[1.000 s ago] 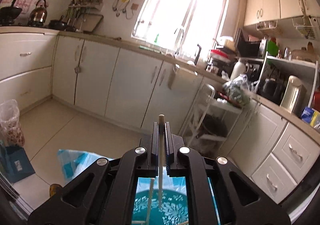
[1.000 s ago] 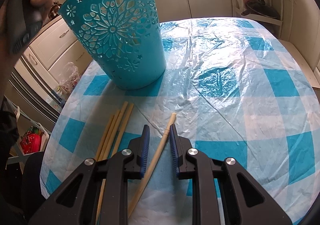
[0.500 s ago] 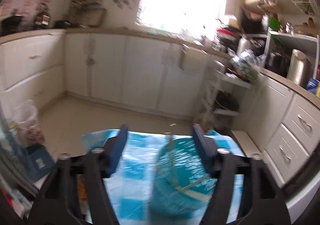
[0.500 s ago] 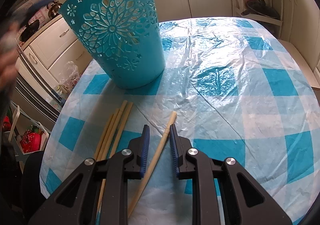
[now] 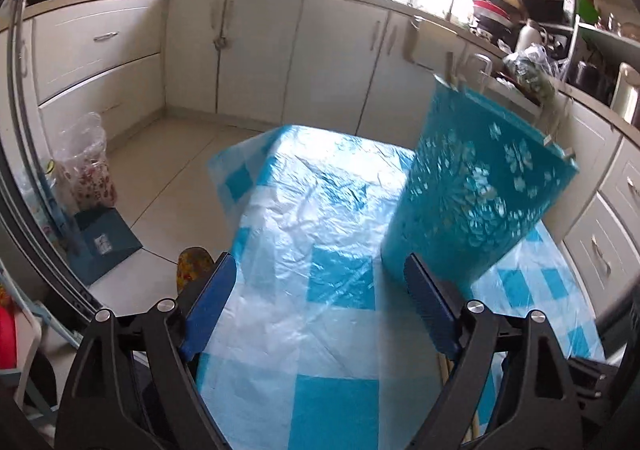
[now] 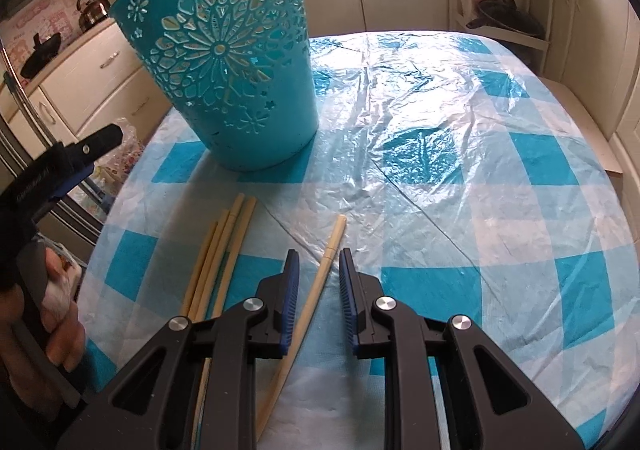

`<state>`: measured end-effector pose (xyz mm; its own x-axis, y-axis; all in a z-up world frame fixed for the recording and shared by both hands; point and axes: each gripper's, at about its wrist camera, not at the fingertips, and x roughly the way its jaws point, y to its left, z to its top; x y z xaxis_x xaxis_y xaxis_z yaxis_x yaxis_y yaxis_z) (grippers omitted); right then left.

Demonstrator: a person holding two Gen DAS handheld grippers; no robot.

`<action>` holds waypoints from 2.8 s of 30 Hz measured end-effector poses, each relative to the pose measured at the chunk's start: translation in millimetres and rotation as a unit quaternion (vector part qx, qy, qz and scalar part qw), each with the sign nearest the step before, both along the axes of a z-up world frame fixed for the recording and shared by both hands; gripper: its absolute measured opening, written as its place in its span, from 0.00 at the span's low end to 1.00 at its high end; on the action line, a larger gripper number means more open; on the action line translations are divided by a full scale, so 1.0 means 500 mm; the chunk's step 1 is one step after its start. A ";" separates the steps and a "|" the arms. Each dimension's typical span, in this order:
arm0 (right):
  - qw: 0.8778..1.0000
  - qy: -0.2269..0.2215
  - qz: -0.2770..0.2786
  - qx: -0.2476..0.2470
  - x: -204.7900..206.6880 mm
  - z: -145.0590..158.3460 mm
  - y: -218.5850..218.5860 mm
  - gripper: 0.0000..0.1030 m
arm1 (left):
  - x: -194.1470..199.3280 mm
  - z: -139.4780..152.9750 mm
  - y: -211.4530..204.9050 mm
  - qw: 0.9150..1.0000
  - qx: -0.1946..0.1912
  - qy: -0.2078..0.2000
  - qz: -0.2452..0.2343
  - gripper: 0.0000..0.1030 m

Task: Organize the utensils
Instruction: 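Close the right gripper on the loose single chopstick and lift it, then carry the chopstick over the teal basket and open the right gripper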

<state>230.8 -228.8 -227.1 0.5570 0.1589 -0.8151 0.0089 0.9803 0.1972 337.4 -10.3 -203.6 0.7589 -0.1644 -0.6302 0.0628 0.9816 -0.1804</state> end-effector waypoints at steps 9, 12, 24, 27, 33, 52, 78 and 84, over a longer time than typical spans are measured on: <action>0.996 0.030 0.042 -0.070 0.004 0.007 0.029 0.13 | 0.000 -0.036 -0.012 0.999 -0.008 0.032 -0.016 0.81; 0.995 0.043 0.042 -0.083 0.008 0.007 0.034 0.14 | 0.000 -0.038 -0.009 0.999 -0.012 0.035 -0.014 0.82; 0.995 0.052 -0.046 0.075 -0.019 0.006 -0.045 0.06 | 0.004 -0.043 -0.013 0.999 -0.004 0.042 -0.016 0.84; 0.991 0.038 -0.056 0.115 -0.036 0.023 -0.064 0.06 | 0.007 -0.046 -0.011 0.999 -0.008 0.045 -0.013 0.84; 0.986 -0.015 -0.047 0.159 -0.054 0.098 -0.076 0.06 | 0.010 -0.047 -0.017 0.999 -0.001 0.049 -0.015 0.84; 0.973 -0.113 0.001 0.203 -0.057 0.246 -0.037 0.06 | 0.015 -0.052 -0.020 0.998 -0.003 0.057 -0.018 0.84; 0.955 -0.232 0.039 0.180 0.034 0.447 -0.016 0.05 | 0.017 -0.053 -0.023 0.998 -0.001 0.061 -0.019 0.84; 0.949 -0.267 0.040 0.160 0.051 0.513 -0.021 0.05 | 0.019 -0.054 -0.028 0.998 0.003 0.064 -0.021 0.84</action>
